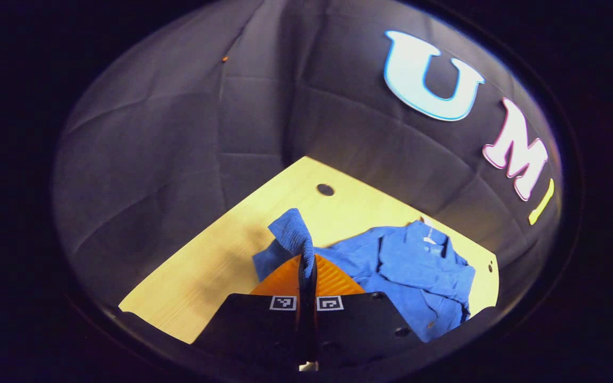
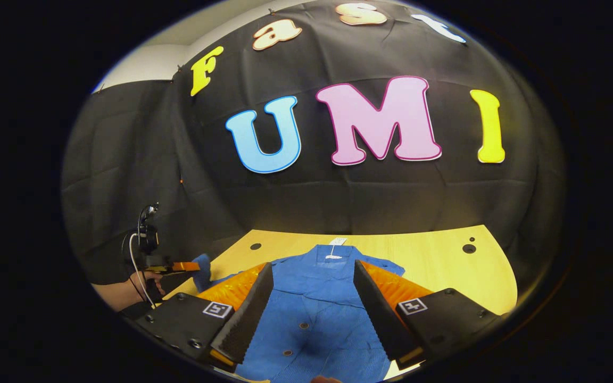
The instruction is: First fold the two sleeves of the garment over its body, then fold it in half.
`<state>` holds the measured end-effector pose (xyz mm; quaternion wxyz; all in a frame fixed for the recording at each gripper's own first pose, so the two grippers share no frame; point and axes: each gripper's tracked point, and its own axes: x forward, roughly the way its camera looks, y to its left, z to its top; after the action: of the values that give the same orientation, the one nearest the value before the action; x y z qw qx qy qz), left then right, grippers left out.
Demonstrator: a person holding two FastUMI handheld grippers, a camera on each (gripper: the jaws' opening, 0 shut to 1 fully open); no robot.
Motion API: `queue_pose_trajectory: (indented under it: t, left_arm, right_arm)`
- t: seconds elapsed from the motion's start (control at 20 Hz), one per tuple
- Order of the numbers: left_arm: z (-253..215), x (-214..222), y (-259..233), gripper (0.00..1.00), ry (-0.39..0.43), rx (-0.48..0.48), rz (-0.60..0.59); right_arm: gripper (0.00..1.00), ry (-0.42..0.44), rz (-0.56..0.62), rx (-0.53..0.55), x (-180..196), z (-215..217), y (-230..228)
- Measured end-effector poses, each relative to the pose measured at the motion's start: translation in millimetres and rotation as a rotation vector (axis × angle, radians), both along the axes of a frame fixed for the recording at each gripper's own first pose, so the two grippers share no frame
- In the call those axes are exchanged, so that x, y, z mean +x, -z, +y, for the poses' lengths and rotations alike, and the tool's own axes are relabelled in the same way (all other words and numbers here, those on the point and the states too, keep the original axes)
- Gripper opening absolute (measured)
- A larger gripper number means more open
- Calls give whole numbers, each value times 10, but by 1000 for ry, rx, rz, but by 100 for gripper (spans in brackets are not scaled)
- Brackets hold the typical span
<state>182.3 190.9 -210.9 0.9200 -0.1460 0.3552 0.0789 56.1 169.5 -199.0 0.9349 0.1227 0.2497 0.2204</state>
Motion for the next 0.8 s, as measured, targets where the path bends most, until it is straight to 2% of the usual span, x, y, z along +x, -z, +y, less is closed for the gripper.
queue_pose_trajectory:
  t: [0.25, 0.45, 0.8]
  left_arm:
    - [-808, 379, -244, 0, 121, -26, -66]
    - [-1428, 733, -417, 0, 209, 1, -163]
    - [-2467, 1137, -333, 0, 337, -13, -162]
  right_arm:
    - [97, 59, 5, 9, 67, -290, -1]
    - [97, 99, 11, 0, 90, -579, 43]
    - [97, 163, 29, -28, 104, -1105, 145]
